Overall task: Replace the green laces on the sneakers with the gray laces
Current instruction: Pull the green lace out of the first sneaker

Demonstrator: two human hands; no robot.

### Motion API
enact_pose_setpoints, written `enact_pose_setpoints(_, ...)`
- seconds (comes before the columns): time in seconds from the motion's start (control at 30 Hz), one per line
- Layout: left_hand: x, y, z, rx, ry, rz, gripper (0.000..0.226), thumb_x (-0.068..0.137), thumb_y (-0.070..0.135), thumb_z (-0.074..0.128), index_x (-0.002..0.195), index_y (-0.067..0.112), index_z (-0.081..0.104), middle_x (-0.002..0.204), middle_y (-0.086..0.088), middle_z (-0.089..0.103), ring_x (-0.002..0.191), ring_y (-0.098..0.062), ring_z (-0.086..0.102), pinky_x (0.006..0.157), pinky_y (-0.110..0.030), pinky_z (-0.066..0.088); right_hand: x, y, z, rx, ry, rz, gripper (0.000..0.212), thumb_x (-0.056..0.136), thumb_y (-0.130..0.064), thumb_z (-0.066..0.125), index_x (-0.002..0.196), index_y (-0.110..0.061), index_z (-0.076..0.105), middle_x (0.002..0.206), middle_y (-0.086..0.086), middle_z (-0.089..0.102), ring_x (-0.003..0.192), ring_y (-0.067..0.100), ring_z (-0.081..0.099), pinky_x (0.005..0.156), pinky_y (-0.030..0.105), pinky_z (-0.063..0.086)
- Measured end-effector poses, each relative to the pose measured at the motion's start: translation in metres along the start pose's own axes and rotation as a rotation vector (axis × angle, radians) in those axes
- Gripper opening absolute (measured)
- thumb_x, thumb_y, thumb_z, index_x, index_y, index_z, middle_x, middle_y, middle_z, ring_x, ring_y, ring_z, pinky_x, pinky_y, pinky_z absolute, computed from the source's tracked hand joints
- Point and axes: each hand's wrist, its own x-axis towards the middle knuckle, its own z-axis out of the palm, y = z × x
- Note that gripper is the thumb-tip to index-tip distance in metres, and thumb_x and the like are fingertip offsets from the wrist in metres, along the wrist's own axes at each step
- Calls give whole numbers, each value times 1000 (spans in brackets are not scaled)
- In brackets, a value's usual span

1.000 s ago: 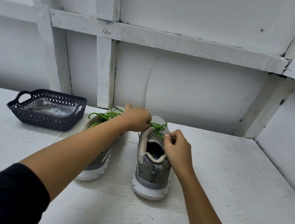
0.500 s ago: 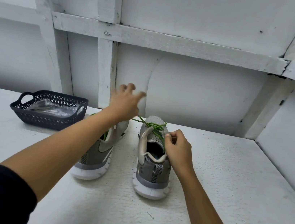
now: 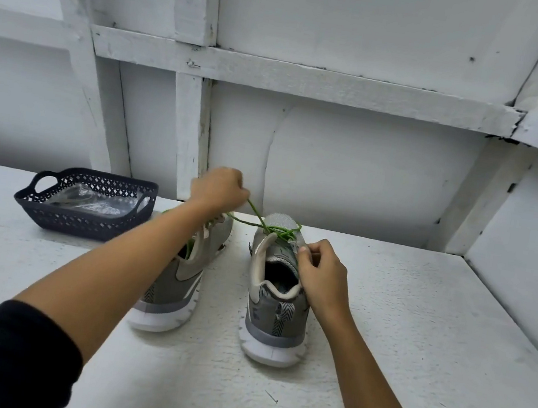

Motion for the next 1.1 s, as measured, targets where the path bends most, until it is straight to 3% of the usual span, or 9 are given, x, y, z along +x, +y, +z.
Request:
enact_pose_setpoints(0.13,9,-19,-17,67,129,-211,14,86,16,45,90,6,55,99,-13,59,95,-34,57,85,-39,43,0,1,0,-4,-8,-1,15,95,-26,49,89,-12,51,88,0,62,86,22,58,76,35,48)
enact_pose_setpoints(0.3,-6,-10,-18,269,-124,-150,8,89,13,45,91,9,51,99,-8,55,92,-29,52,75,-33,38,13,5,1,53,-26,78,32,98,-31,42,85,-6,57,79,2,61,80,22,55,67,31,42)
enact_pose_setpoints(0.37,-15,1,-15,249,-168,-67,14,90,14,44,79,6,46,98,-11,57,89,-30,52,71,-32,39,29,10,0,99,-26,122,36,98,-30,42,87,-5,66,87,8,68,85,25,60,76,36,51)
enact_pose_setpoints(0.43,-29,14,-12,138,-206,-3,21,93,18,42,78,4,46,92,-12,55,88,-32,53,72,-31,41,46,14,-1,42,-81,98,27,95,-22,50,91,-7,71,97,9,71,93,26,63,82,33,51)
enact_pose_setpoints(0.6,-73,39,12,-177,-260,72,40,98,30,39,77,4,59,85,-24,60,88,-33,58,65,-31,36,76,7,4,-263,-278,-12,20,89,-13,60,103,-6,72,105,11,71,97,21,62,69,19,37)
enact_pose_setpoints(0.7,-87,36,36,-409,-180,34,38,100,32,37,110,7,64,111,-16,64,108,-30,56,81,-31,40,82,2,8,-351,-348,-69,17,87,-12,61,98,-5,73,98,14,71,81,17,58,59,21,37)
enact_pose_setpoints(0.77,-91,34,49,-535,-119,2,36,100,32,37,121,12,59,118,-13,61,112,-26,53,83,-29,37,86,0,10,-416,-368,-96,16,88,-11,60,96,-2,71,98,16,70,81,20,57,64,22,35)
enact_pose_setpoints(0.9,-94,29,65,-722,-75,-49,36,99,33,39,124,15,58,121,-8,60,116,-22,52,93,-30,39,89,-4,15,-542,-439,-91,20,89,-5,49,95,9,62,99,26,65,80,24,53,65,29,34)
enact_pose_setpoints(1.1,-96,27,69,-790,-38,-90,37,100,36,39,125,16,57,124,-5,59,119,-18,50,95,-28,37,86,-9,18,-533,-376,-212,21,88,-5,46,107,-3,37,98,22,59,87,35,58,77,43,49)
